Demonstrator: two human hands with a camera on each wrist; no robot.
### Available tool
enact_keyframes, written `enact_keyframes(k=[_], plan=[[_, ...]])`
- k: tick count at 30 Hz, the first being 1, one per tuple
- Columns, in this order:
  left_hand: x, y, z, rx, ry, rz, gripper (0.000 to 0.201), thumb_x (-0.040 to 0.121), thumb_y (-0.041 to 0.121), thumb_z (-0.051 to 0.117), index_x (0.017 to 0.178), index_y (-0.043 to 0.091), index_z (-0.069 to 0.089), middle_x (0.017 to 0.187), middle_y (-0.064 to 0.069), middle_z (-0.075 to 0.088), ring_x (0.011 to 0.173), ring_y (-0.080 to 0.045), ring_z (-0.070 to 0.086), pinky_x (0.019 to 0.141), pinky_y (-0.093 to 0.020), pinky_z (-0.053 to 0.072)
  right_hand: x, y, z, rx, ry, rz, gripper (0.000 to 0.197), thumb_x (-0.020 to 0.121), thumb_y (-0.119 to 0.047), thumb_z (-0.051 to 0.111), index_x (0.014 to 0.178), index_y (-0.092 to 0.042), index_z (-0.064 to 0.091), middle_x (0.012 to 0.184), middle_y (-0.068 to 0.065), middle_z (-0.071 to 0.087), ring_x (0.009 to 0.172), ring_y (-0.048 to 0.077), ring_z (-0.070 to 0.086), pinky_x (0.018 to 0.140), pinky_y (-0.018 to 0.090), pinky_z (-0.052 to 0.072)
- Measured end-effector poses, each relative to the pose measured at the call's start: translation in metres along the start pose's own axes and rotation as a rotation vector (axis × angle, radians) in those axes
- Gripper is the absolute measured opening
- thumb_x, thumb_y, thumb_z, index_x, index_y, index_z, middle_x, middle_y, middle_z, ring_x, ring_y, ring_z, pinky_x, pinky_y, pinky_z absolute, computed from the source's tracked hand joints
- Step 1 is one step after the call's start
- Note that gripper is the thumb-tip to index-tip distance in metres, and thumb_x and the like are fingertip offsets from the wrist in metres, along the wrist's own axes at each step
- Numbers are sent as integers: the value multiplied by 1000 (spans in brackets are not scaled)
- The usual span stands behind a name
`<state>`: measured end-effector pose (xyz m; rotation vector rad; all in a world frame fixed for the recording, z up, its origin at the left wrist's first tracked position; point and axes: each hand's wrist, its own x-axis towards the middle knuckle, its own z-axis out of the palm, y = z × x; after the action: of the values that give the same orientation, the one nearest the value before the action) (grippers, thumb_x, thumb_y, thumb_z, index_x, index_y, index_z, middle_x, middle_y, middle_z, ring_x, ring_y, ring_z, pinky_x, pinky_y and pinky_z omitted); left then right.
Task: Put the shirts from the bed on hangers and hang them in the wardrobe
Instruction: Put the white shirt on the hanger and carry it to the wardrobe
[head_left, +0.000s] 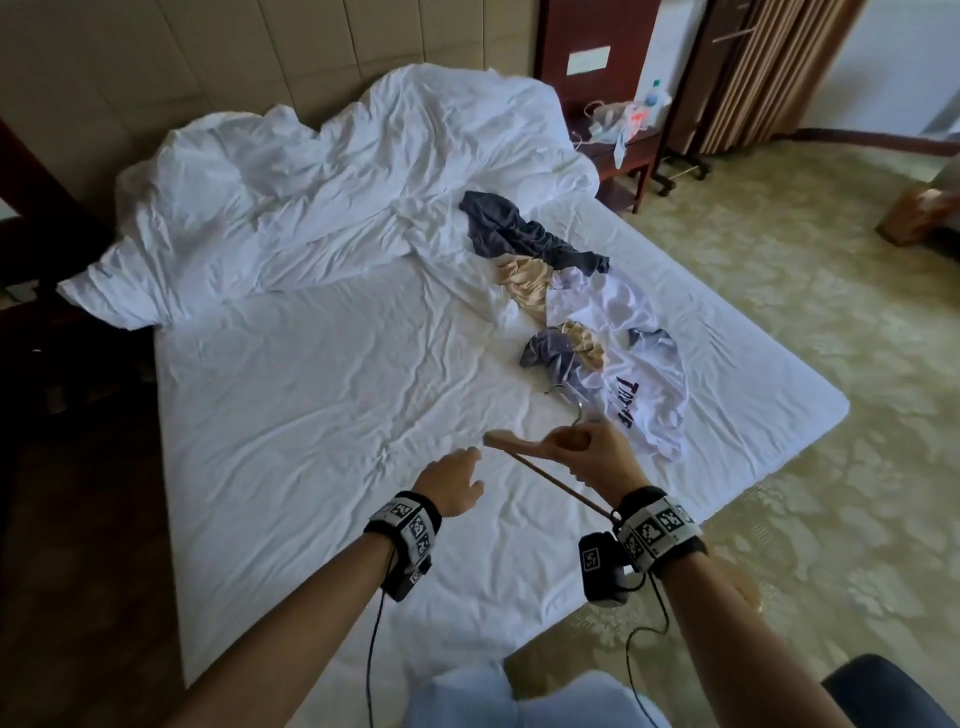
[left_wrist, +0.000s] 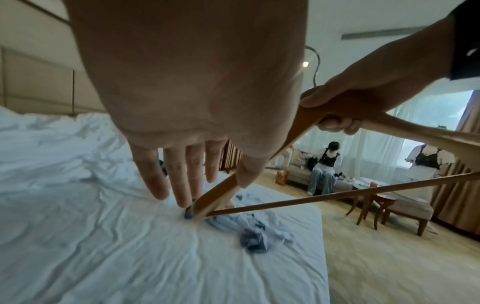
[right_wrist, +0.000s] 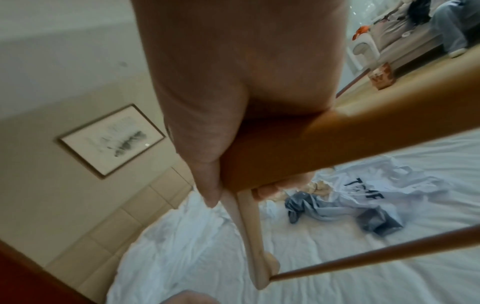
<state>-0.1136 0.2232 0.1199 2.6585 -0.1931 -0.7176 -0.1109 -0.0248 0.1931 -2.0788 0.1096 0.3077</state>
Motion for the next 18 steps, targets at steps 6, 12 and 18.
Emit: enact_keyframes(k=[6,12,18], plan=[[85,2,23,-29,-194,-90,47,106,30,49,148,11,42,150,-12,51,132,-31,53,107,-44,45,69,70,-2,-25,9,250,39,77,-40,83,72,-4,69,51,-7,49,54,13,49,60,33,44],[148,47,55,-28,-287,-129,41,105,28,45,142,11,45,146,-13,52,127,-34,55,102,-43,47,120,126,-33,-150,50,379,46,87,-38,79,57,-15,52,53,-6,46,57,21,46,60,35,41],[216,110,79,-58,-355,-178,40,104,29,47,139,9,47,142,-16,55,123,-36,57,100,-44,49,185,157,-101,-148,73,433,29,87,-28,76,81,1,75,76,23,71,84,42,67,74,45,55]])
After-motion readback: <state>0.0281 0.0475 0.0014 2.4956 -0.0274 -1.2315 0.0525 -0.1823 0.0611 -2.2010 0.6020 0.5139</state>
